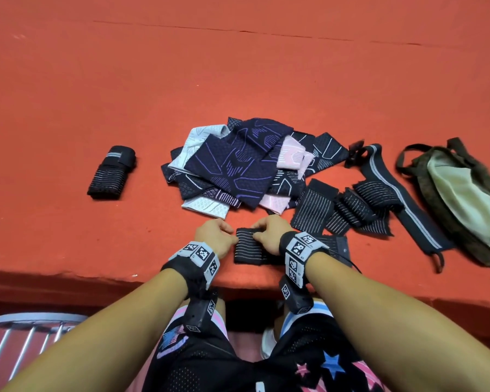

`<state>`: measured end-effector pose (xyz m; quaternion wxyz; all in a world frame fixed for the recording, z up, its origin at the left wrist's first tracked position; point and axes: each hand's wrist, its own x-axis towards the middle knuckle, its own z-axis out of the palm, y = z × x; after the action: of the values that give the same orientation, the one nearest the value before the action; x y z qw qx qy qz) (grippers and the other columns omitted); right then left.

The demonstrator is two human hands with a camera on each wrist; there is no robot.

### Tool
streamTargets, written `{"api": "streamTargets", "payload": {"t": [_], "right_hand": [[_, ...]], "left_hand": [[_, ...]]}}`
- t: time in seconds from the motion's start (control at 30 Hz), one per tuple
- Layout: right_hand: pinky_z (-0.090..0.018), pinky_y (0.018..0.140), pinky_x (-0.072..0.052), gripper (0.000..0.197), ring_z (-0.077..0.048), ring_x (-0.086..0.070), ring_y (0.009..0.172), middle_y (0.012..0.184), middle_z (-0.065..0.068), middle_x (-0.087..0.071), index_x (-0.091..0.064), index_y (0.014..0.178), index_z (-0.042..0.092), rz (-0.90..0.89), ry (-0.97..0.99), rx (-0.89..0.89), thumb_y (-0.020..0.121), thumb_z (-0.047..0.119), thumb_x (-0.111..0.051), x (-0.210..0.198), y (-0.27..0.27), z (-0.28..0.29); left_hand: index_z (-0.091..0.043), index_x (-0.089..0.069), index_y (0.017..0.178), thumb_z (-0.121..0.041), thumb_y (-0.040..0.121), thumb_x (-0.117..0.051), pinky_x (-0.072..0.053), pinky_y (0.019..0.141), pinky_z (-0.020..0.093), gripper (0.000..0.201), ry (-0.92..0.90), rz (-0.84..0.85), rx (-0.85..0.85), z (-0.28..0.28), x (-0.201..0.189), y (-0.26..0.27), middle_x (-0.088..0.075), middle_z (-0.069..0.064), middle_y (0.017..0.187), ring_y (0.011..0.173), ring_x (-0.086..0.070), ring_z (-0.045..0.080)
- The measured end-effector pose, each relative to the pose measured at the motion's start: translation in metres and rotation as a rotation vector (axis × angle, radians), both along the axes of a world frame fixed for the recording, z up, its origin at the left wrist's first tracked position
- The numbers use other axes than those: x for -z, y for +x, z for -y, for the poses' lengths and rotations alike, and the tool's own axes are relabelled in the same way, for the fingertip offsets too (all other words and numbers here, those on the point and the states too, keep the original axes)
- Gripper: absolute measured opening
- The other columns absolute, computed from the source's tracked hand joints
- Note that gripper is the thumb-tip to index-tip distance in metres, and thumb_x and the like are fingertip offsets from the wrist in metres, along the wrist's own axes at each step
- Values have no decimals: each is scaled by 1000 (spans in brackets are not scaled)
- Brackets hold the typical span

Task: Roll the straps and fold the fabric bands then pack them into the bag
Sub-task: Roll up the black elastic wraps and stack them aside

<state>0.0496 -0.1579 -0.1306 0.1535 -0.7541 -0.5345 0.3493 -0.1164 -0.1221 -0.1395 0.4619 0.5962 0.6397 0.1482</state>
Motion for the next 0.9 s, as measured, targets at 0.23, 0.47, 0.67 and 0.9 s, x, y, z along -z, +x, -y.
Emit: {"api": "streamTargets", "payload": {"t": [0.23, 0.47, 0.67, 0.9], "right_hand": [[-28, 93, -49, 19, -20, -65, 104, 110, 1, -71, -72, 108, 25, 202, 79, -93, 89, 23, -69, 9, 2, 2], [-32, 82, -53, 11, -21, -65, 88, 88, 3, -69, -61, 79, 25, 281, 73, -82, 83, 19, -69, -1, -6, 3], [-30, 79, -58, 17, -15, -72, 77, 75, 4, -74, -66, 66, 26, 17, 18, 17, 80, 20, -75, 4, -39, -16], [-31, 60, -56, 26, -17, -66, 58, 78, -5, -65, -63, 95, 8, -506, -34, 162, 102, 31, -53, -11, -92, -32]], "left_hand": [[-21, -72, 73, -21, 75, -82, -59, 79, 32, 10, 6, -43, -38, 3, 1, 9, -74, -2, 76, 76, -71, 17], [-23, -57, 75, -10, 84, -68, -51, 69, 29, 19, 85, -79, 105, 5, -3, 10, -64, -7, 73, 72, -62, 18], [-21, -60, 71, -7, 80, -71, -58, 70, 39, 20, 101, -37, -9, -9, -14, -19, -59, -6, 63, 61, -58, 21], [-21, -68, 73, -16, 77, -73, -55, 67, 33, 9, 156, 24, -166, -17, -24, -50, -67, -3, 67, 64, -63, 22]]}}
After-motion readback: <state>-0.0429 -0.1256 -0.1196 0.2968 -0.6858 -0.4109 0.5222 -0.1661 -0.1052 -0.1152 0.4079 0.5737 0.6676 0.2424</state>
